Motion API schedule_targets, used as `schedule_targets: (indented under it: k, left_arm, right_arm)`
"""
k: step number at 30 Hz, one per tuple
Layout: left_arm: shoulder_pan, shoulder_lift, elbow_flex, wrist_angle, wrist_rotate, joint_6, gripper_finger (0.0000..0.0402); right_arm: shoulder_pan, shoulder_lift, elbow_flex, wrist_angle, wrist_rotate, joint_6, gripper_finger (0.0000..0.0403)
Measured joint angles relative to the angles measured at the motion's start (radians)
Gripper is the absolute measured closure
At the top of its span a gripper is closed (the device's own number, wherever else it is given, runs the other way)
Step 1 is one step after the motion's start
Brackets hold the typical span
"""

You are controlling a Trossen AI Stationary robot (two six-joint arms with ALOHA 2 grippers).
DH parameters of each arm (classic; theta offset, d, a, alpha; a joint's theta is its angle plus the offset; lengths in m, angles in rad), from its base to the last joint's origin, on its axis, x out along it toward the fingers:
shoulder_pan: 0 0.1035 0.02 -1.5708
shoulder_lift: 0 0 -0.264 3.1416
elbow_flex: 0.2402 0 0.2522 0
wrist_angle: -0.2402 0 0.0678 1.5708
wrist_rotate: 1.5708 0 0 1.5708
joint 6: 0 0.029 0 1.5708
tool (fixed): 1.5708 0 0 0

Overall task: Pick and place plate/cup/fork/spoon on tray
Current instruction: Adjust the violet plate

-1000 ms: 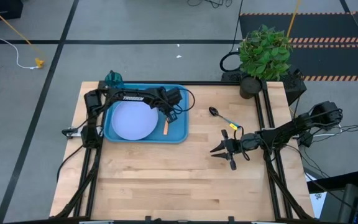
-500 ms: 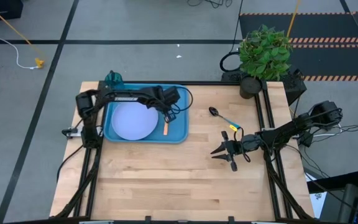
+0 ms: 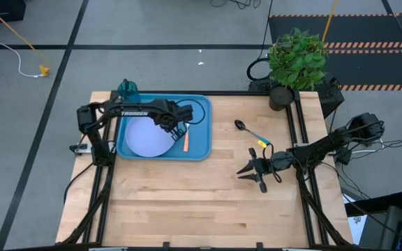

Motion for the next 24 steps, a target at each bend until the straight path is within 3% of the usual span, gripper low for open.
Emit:
schedule_targets:
  k: [9,24]
  left_arm:
    - [-0.001,-0.001,-0.137,0.214,0.061,0.018,0.0396]
    - [0.016,-0.001,-0.176,0.442,0.057,0.106,0.0396]
  right_arm:
    - [0.004,0.000,0.000,0.007,0.033,0.021,0.0332]
    - [0.003,0.000,0.000,0.007,0.036,0.040,0.0332]
